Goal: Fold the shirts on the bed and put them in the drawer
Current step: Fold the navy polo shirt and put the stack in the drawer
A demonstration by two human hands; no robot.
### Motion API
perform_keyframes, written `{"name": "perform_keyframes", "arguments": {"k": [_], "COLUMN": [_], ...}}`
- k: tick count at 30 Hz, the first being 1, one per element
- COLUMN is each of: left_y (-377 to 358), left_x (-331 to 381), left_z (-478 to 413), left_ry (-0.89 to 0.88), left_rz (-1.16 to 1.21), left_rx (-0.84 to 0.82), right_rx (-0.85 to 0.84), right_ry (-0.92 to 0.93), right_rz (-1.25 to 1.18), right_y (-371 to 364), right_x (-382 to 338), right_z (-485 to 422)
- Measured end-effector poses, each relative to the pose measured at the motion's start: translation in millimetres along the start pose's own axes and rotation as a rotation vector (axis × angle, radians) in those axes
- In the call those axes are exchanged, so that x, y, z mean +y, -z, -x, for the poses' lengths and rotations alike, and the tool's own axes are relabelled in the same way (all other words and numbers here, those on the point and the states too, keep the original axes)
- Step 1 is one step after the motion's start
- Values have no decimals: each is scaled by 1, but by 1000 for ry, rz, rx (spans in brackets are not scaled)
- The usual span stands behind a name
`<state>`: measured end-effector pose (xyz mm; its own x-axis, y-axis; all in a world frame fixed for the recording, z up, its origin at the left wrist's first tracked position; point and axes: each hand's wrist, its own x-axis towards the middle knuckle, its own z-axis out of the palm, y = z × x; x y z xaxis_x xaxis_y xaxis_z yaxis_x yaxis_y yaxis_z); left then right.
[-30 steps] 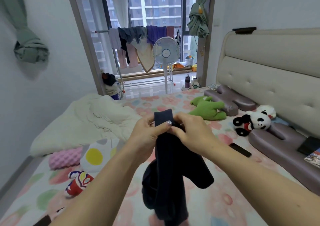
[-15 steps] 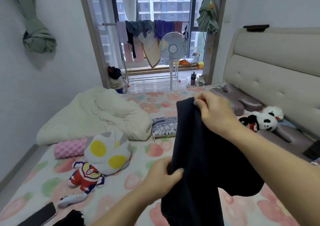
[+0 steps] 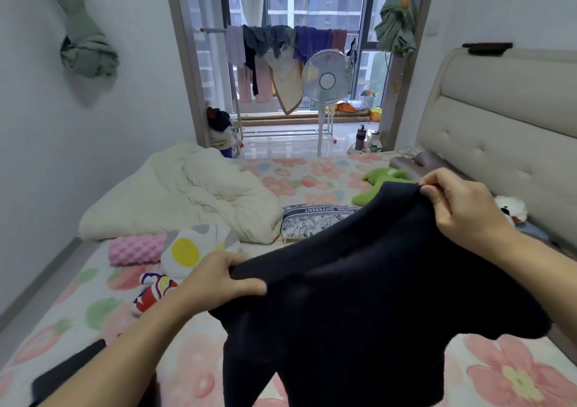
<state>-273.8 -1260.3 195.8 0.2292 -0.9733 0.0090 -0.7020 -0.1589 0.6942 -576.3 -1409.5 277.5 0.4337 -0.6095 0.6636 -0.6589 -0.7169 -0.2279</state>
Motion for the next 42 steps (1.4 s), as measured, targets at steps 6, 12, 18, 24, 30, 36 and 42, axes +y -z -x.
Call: {"name": "perform_keyframes", "arguments": {"k": [6, 12, 18, 24, 30, 36, 42], "left_y": [20, 6, 1, 45, 48, 20, 62], "left_x": [-9, -16, -16, -15, -12, -17, -19], "left_z": [-10, -17, -27, -17, -8, -5, 25], "left_ry": [77, 177, 280, 17, -145, -55, -249], "left_rz": [-89, -185, 2, -363, -142, 5, -38], "left_rx": [306, 406, 516, 253, 346, 395, 305], "right_rx": [74, 112, 106, 75, 45, -232, -174], "right_ry": [62, 101, 50, 26, 155, -30, 68], "right_rz": [46, 189, 81, 154, 172, 45, -45], "right_y": [4, 4, 5, 14, 4, -9, 17], "right_x": [0, 1, -4, 32, 48, 48, 40], "right_z": [3, 9, 12, 19, 45, 67, 73]}}
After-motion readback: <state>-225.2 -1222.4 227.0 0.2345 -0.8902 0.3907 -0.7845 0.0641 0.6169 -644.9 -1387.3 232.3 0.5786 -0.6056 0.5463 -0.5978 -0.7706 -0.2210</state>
